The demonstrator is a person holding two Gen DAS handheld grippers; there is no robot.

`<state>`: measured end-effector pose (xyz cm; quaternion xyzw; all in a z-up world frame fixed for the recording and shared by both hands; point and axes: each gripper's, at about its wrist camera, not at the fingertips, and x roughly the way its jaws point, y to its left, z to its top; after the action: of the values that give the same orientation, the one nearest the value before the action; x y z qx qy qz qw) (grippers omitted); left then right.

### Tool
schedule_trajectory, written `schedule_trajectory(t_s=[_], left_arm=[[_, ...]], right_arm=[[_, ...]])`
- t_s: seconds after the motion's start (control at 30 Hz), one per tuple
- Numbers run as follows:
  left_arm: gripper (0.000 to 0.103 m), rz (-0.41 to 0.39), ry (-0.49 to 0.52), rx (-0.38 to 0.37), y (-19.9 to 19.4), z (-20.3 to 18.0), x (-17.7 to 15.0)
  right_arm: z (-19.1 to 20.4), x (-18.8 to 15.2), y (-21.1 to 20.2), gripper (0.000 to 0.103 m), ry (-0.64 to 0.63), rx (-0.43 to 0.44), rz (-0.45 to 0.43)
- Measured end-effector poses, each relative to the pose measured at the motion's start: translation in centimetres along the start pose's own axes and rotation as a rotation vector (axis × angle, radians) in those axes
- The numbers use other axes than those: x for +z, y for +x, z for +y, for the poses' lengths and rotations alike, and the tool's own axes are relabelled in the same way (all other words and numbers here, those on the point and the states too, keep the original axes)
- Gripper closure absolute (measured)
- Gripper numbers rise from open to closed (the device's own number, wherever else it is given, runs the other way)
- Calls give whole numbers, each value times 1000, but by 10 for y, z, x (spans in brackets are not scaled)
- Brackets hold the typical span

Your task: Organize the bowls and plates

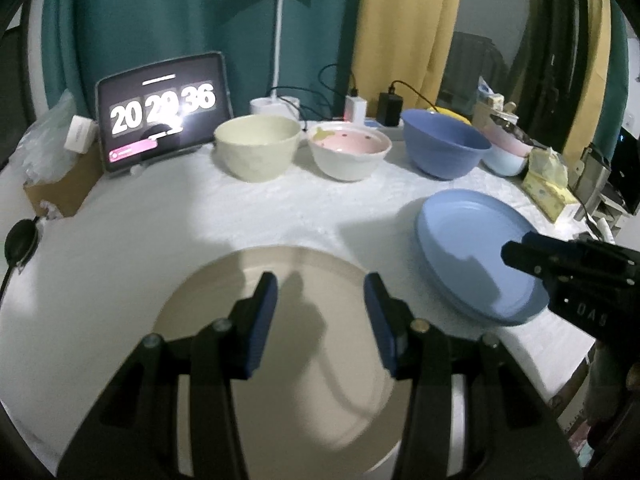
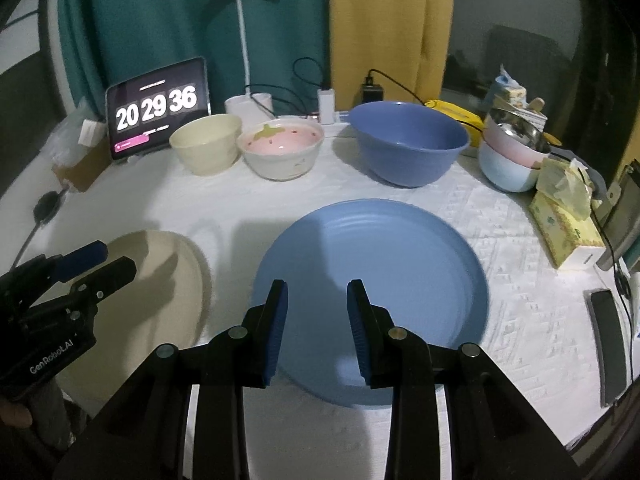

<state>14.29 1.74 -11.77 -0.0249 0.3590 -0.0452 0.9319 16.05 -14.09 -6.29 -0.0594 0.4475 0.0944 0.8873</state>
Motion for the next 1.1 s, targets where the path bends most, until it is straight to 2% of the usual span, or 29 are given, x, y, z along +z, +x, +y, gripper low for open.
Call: schedule_trajectory(t_s=[0.7,1.1], left_arm=[[56,15,-89,126,-8,72,-29],[56,28,-86,232,-4,95,-50]], right_arm=[[65,-9,30,70,-81,81,62],[86,-20,57,70,-108,111,124]])
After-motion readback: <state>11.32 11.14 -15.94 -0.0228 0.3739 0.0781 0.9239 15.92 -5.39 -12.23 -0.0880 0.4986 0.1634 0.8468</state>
